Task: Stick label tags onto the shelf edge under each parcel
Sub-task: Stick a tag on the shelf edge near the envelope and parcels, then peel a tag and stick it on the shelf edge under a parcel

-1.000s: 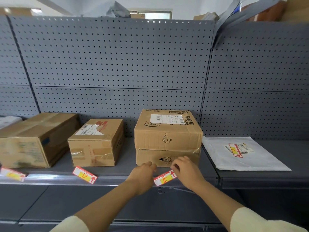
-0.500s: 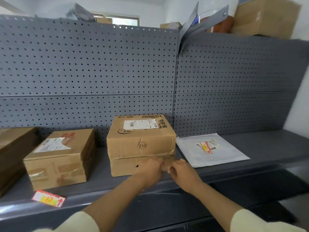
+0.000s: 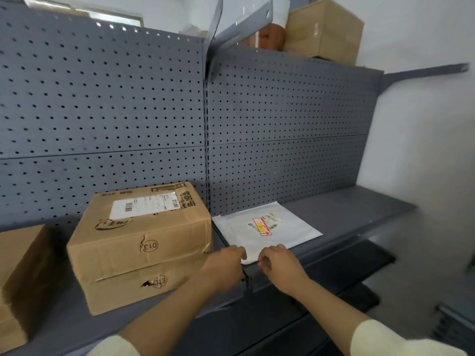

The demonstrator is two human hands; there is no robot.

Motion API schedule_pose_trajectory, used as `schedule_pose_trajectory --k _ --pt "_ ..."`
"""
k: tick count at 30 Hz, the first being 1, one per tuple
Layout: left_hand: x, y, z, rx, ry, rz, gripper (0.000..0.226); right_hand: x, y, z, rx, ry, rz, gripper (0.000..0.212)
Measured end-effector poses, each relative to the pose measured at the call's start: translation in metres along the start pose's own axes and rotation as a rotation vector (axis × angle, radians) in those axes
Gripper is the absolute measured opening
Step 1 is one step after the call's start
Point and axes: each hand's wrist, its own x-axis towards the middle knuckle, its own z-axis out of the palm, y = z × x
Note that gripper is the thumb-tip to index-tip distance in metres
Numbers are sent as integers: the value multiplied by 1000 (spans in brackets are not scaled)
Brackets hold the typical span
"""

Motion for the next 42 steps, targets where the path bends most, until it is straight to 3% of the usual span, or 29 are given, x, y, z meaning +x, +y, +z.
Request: schedule_pose_trajectory --k 10,16,23,31,34,42 --pt "93 17 12 -46 2 -113 36 79 87 7 -18 -33 58 19" --pt "107 3 23 -85 -13 -176 37 133 107 20 43 -141 223 24" --pt "113 -9 31 -96 -39 -162 38 178 90 54 46 -202 424 54" --pt "117 -19 30 -63 -66 -154 38 185 87 59 223 -260 504 29" --pt "117 -18 29 -65 -66 -153 36 182 92 54 273 -200 443 18" --pt "113 -11 26 -23 -78 -134 37 171 99 37 331 -144 322 13"
